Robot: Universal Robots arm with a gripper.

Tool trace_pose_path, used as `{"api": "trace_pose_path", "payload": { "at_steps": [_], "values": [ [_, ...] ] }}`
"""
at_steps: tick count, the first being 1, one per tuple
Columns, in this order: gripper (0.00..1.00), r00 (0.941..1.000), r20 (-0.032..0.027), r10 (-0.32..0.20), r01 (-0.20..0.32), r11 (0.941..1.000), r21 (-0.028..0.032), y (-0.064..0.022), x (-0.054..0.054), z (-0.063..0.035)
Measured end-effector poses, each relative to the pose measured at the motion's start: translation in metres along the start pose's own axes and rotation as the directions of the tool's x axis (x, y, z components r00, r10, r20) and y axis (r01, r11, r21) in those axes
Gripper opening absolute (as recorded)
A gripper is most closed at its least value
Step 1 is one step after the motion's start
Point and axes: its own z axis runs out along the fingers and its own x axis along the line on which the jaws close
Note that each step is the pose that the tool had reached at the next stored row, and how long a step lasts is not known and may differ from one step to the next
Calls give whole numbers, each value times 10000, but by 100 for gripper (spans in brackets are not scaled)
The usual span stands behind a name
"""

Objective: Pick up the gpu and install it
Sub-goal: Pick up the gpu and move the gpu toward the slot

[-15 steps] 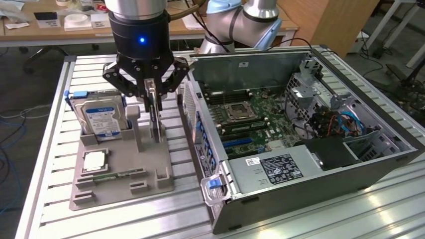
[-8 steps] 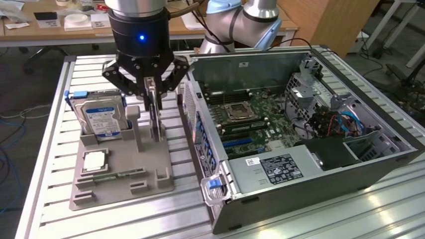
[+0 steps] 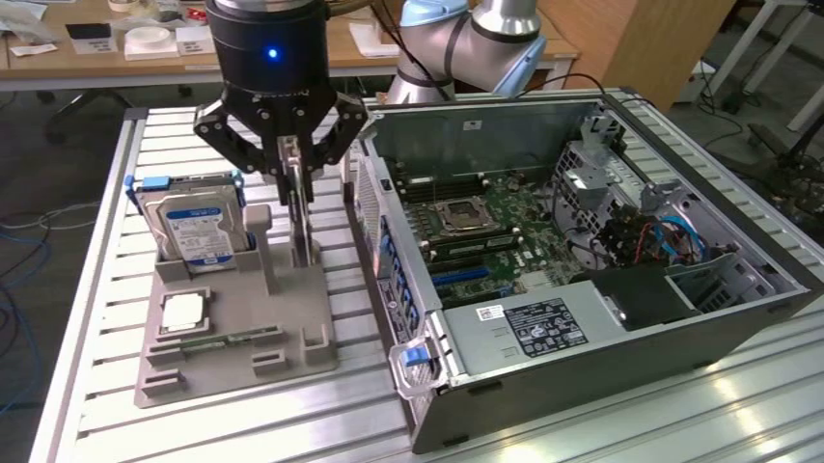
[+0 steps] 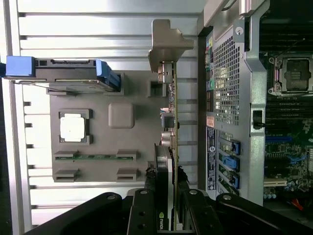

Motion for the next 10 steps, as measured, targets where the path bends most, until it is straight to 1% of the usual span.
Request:
{"api": "trace_pose_path", "payload": {
  "at_steps": [3, 10],
  "values": [
    [27, 10000, 1, 0, 0, 10000, 0, 0, -1, -43],
    [27, 10000, 0, 0, 0, 10000, 2, 0, -1, -49]
  ]
}}
